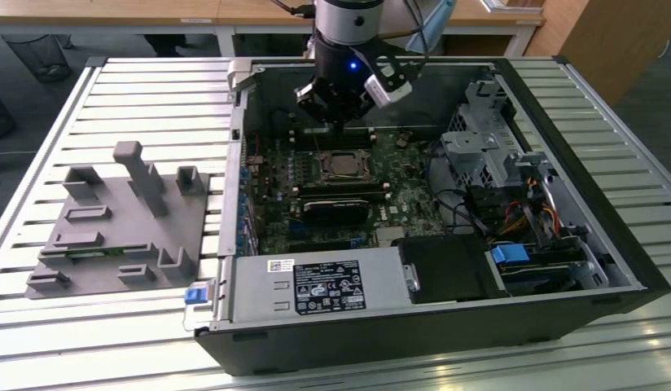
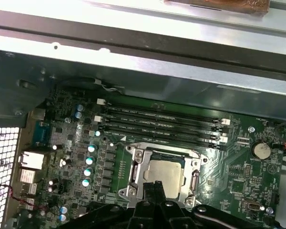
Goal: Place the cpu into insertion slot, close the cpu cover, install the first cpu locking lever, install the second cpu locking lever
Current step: 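Install the first cpu locking lever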
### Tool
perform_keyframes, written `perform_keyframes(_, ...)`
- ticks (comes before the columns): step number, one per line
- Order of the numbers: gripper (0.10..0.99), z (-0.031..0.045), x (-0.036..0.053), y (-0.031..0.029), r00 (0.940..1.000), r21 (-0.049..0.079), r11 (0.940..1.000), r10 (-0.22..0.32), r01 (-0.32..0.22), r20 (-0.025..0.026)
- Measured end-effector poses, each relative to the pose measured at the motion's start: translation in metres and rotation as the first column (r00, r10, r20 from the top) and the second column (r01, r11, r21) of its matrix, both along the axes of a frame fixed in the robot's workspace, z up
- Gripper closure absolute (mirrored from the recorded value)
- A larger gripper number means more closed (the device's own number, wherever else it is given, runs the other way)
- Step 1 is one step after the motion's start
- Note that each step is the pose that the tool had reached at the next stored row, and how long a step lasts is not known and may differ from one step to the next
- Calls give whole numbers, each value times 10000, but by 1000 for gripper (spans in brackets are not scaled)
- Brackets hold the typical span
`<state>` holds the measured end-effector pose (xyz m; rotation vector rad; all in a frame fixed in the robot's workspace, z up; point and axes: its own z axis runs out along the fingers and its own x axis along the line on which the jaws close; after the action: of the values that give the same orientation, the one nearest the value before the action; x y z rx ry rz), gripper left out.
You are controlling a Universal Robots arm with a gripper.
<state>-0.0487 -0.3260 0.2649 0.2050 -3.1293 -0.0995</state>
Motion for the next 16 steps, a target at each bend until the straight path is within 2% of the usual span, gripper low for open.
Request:
perform_keyframes(7, 980, -16, -55, 5, 9972, -2, 9972, -742, 742, 2)
perform_keyframes(13, 980, -29, -268, 5, 9971, 5, 9971, -758, 758, 3)
perform_keyframes(16, 980, -37, -338, 9, 9971, 7, 9971, -757, 757, 5)
